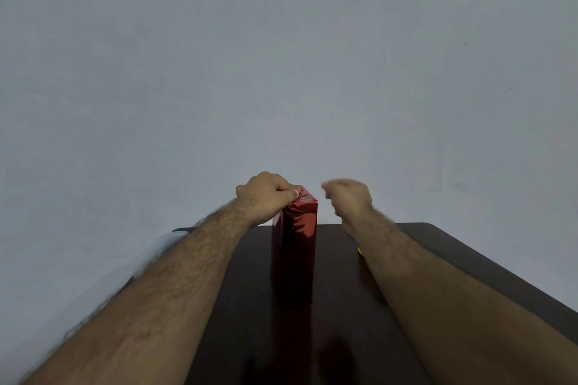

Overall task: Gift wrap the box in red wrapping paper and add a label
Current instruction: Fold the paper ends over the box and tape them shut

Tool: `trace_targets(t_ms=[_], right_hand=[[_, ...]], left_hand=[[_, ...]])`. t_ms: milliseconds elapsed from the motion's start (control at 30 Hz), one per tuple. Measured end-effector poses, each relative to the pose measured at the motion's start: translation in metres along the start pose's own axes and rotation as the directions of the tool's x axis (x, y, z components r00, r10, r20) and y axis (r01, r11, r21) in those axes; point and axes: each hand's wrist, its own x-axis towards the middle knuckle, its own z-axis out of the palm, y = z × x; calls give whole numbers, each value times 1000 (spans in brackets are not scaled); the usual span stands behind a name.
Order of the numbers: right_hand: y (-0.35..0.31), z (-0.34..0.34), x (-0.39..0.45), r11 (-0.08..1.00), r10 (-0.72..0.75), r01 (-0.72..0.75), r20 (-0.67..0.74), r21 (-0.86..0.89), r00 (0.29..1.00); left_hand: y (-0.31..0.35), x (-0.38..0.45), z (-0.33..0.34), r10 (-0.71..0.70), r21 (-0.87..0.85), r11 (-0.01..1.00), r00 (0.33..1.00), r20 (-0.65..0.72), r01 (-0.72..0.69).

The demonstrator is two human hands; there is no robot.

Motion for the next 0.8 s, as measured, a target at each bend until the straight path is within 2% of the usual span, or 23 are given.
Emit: trace_targets(t_ms=[67, 133, 300, 367, 467, 567, 667, 800], right_hand=[[-13, 1, -11, 994, -7, -8, 135, 112, 991], [-21, 2, -18, 997, 57, -68, 232, 41, 971], [-24, -5, -23, 979, 162, -117, 287, -168, 944], [-23, -7, -19, 970, 167, -112, 255, -215, 952], [-22, -4, -15, 989, 80, -54, 187, -141, 979], [-18, 4, -20, 982, 85, -38, 254, -184, 964], [-8, 9, -24, 979, 173, -128, 318, -157, 932], [9, 8, -23, 958, 244, -286, 489, 11, 837]], left_hand=[[1, 0, 0, -1, 18, 1000, 1000, 1, 1], [3, -1, -1, -4, 32, 999, 1000, 1, 4], [4, -4, -1, -4, 37, 999, 1000, 2, 3], [6, -5, -2, -2, 43, 999, 1000, 5, 2], [6, -4, -1, -17, 11, 1000, 1000, 10, 17], [3, -4, -1, -22, -23, 999, 1000, 7, 22], [0, -4, 0, -27, -48, 998, 1000, 13, 28], [-1, -2, 1, -27, -49, 998, 1000, 6, 27]])
